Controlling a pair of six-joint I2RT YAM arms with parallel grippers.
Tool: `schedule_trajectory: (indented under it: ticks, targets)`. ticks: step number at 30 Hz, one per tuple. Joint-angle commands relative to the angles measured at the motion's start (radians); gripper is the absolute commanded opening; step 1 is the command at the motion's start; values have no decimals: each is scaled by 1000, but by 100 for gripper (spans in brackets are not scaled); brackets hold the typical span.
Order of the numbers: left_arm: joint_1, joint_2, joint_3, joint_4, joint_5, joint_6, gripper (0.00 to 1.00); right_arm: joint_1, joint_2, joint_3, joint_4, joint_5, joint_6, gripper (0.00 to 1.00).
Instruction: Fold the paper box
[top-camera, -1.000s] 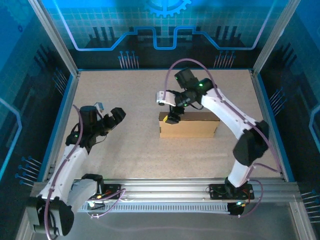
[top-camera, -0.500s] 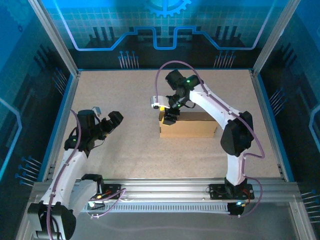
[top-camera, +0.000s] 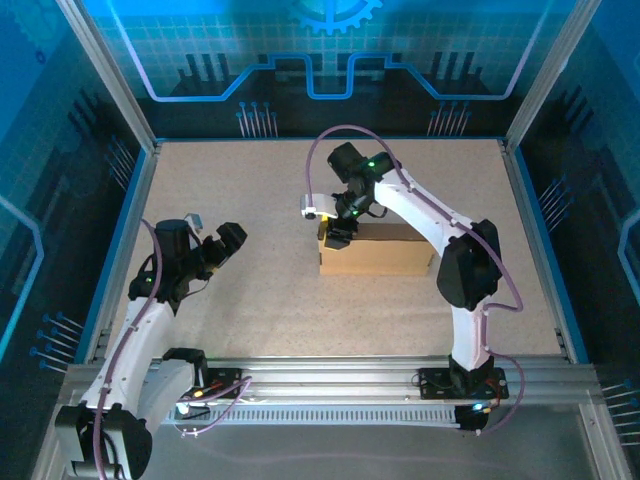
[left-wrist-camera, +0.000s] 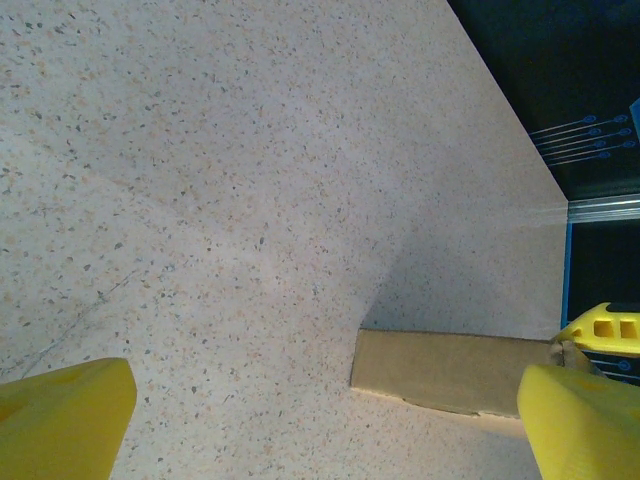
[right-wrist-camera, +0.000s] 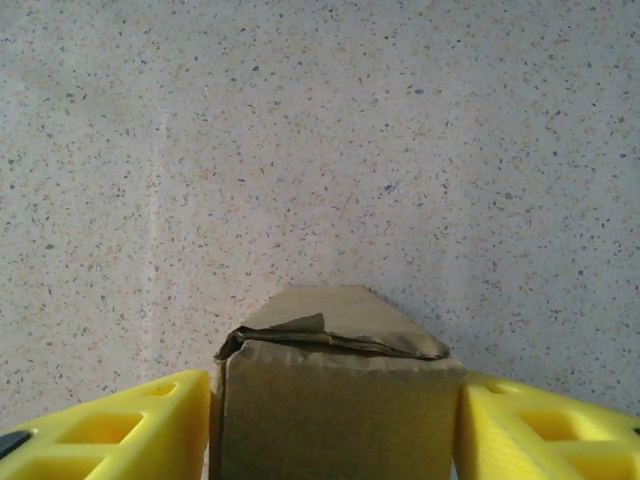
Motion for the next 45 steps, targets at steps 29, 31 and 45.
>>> schedule_trajectory:
  ticks: [29, 31, 45]
  targets:
    - [29, 42, -5, 57, 30, 17, 99, 150, -115, -269, 595, 729, -33, 50]
    - [31, 47, -4, 64, 35, 18, 99, 164, -118, -318, 675, 772, -54, 51]
    - [50, 65, -1, 84, 70, 41, 99, 204, -92, -508, 1007, 913, -26, 66]
